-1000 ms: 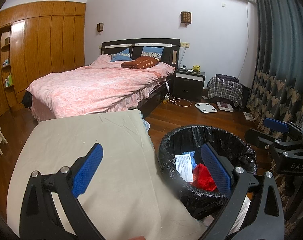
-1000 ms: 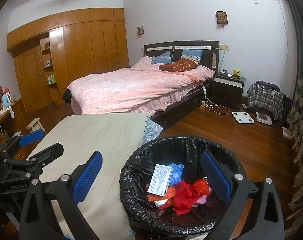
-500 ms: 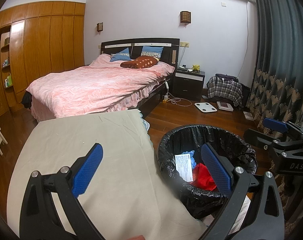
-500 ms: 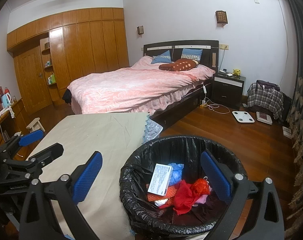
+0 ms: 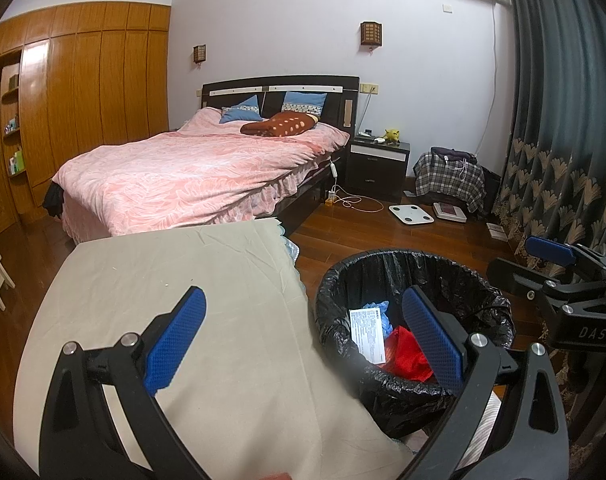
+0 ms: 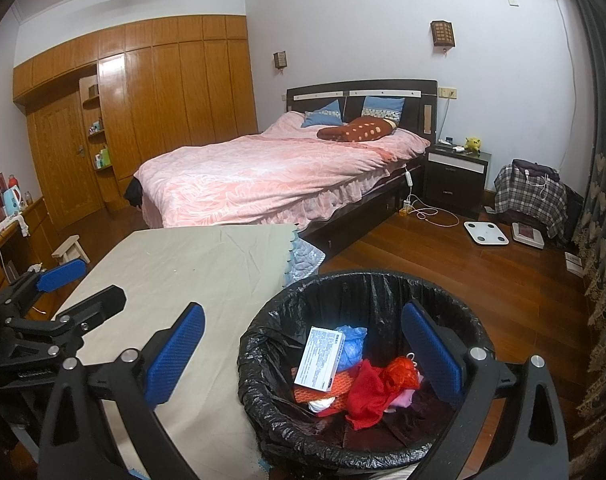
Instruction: Collect trash
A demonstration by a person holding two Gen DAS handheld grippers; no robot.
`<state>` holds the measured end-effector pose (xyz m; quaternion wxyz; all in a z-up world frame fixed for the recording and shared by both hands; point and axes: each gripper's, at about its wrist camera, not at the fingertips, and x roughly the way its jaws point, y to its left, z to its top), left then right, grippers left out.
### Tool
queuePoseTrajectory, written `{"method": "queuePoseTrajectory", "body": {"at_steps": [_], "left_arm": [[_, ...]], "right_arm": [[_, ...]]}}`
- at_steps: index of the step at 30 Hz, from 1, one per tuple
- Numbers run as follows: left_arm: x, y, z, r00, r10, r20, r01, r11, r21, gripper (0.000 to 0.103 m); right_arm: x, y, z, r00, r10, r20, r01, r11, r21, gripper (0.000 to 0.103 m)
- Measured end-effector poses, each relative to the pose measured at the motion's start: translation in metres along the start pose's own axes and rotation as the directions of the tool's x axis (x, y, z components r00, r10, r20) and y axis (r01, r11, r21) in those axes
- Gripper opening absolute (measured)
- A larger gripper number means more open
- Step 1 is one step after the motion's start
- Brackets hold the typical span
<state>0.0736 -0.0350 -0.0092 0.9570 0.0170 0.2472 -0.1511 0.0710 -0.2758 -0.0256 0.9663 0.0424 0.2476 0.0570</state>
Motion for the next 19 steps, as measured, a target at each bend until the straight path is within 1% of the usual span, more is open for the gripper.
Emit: {"method": "queuePoseTrajectory", "body": {"at_steps": [19], "left_arm": [[0.0018, -0.0026, -0.0056, 1.0, -0.001, -0.001, 0.001, 1.0, -0.002, 0.096]], "right_arm": [[0.0033, 0.0027, -0.0066, 1.0, 0.0, -0.008, 0.0, 1.0, 0.003, 0.097]]}}
